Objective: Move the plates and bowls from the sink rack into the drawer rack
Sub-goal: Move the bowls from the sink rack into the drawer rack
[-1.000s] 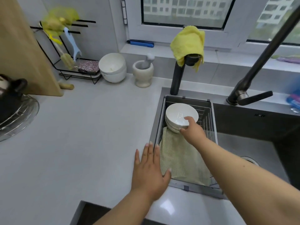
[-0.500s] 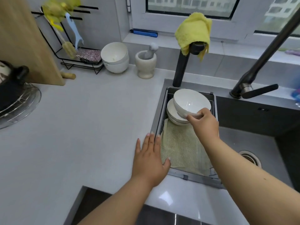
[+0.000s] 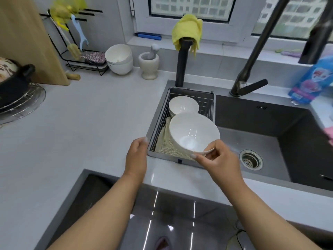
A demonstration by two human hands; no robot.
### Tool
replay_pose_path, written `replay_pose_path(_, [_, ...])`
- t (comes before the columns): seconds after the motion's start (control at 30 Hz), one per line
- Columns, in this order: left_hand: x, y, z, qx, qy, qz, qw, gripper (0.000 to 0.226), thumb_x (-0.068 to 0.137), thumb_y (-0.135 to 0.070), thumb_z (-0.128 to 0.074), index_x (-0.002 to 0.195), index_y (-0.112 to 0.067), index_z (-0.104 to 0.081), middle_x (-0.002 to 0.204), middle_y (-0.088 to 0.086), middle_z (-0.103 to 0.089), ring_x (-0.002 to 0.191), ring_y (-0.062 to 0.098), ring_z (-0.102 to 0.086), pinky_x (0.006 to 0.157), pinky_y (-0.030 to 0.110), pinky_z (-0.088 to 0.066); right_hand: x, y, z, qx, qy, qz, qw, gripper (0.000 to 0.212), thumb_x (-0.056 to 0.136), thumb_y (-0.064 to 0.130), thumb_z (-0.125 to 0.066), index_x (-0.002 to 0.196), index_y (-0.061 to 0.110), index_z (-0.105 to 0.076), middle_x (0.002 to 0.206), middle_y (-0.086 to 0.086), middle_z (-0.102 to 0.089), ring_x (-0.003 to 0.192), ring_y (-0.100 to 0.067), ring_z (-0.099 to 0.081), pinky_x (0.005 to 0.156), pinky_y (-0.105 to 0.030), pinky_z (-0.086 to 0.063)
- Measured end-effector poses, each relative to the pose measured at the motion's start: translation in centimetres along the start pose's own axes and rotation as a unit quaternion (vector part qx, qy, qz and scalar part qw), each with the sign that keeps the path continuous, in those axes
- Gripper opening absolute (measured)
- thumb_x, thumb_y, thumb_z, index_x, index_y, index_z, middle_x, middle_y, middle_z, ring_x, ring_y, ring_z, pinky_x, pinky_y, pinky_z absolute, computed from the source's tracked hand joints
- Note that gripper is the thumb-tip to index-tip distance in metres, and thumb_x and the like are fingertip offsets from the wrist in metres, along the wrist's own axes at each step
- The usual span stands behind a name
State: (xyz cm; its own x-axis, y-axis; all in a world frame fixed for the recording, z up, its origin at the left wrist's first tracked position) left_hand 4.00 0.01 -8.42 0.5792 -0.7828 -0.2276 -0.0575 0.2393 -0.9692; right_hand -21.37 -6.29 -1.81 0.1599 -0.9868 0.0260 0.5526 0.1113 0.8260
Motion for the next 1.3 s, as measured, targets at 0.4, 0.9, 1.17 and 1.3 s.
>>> replay_pose_path(0.4, [-17.6,0.2,-4.4,-0.271,0.082,0.145,0.948,0.031,0.094,-0.028,-0.049,0.119,-0.011,-0.055,0.108,0.017,-0.069,0.096,0.035,-0.067,0.075,0.049,-0.057,-11.6,0.8,2.4,0.108,0.109,0.126,0.980,0.016,0.082,0.058,-0.053,0.096,0.051,-0.050,0.071,0.012,-0.058,0.069,-0.004,-0.056,0.063,-0.015,-0.042])
replay_pose_path(0.9, [-38.0,5.0,9.9,-0.319,-0.169,0.113,0.926,0.049,0.095,-0.054,-0.039,0.112,-0.014,-0.061,0.104,0.017,-0.072,0.099,0.037,-0.068,0.094,0.057,-0.049,-30.0,3.9,-7.8,0.370,0.445,-0.088,0.811,0.059,0.072,0.048,-0.062,0.122,0.017,-0.051,0.114,-0.009,-0.064,0.100,-0.025,-0.065,0.087,-0.050,-0.054])
replay_pose_path(1.17, [-47.8,10.2,18.1,-0.245,-0.285,0.149,0.915,0.041,0.096,-0.052,-0.039,0.108,-0.018,-0.059,0.096,0.019,-0.072,0.085,0.036,-0.071,0.087,0.052,-0.054,-40.1,5.5,-13.6,0.297,0.551,-0.113,0.772,0.045,0.086,0.037,-0.054,0.121,0.009,-0.054,0.101,-0.017,-0.065,0.078,-0.024,-0.064,0.066,-0.034,-0.052])
replay_pose_path(1.3, [-53.9,14.1,23.3,-0.241,-0.376,0.138,0.884,0.052,0.098,-0.054,-0.032,0.109,-0.012,-0.060,0.090,0.017,-0.071,0.077,0.029,-0.070,0.072,0.042,-0.058,-45.2,6.2,-16.4,0.250,0.580,-0.094,0.770,0.036,0.092,0.032,-0.047,0.121,0.012,-0.053,0.105,-0.016,-0.064,0.081,-0.024,-0.063,0.063,-0.033,-0.052])
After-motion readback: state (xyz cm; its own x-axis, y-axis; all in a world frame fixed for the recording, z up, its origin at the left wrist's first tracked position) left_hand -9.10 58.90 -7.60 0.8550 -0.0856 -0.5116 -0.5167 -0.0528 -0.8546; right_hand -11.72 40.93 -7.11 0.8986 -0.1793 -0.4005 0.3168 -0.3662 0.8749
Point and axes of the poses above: each hand's wrist, its own x-axis towards the middle knuckle, its own z-axis out of the back of the hand, y = z × x, the point moved 10 cm from there along x, towards the middle knuckle
